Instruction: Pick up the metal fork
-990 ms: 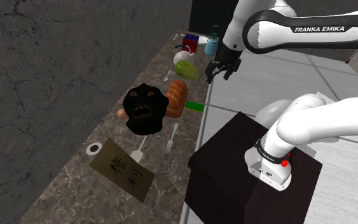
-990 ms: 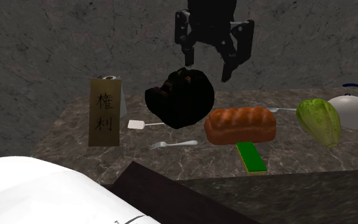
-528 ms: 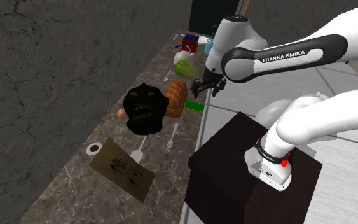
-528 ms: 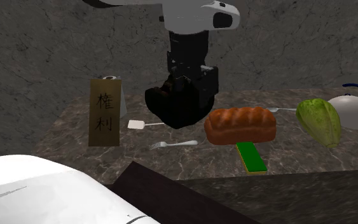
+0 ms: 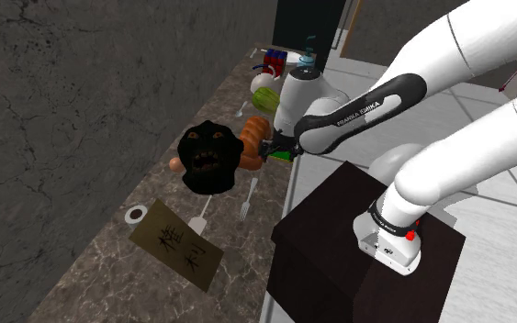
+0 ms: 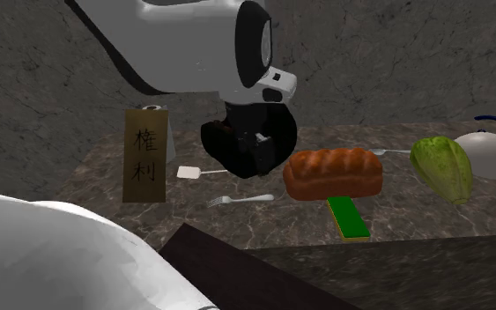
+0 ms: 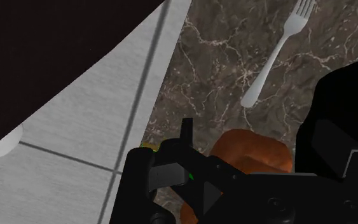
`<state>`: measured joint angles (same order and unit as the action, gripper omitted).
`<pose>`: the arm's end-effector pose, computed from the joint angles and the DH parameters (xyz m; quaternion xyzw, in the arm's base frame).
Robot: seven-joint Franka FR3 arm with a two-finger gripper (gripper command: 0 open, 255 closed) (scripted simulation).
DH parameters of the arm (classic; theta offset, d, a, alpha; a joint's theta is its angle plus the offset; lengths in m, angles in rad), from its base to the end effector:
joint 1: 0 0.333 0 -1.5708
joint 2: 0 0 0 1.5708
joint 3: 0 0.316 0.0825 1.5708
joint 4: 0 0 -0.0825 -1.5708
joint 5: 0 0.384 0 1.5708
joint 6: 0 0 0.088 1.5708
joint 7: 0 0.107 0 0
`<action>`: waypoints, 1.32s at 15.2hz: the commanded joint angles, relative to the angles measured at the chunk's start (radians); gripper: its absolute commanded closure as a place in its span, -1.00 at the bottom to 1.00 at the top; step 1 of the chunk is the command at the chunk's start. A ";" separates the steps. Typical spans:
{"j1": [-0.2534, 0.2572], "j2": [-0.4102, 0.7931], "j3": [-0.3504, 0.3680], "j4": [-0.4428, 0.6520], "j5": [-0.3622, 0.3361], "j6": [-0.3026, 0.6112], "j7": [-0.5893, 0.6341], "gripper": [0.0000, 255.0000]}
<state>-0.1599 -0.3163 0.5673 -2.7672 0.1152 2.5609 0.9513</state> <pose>0.3608 0.1384 0.3014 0.9450 -0.3213 0.0591 0.0180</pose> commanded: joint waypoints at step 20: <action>0.112 0.885 -0.196 0.415 -1.137 0.182 1.283 -1.00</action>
<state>-0.0565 0.5525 0.3828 -2.3684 -1.0073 2.7351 2.2215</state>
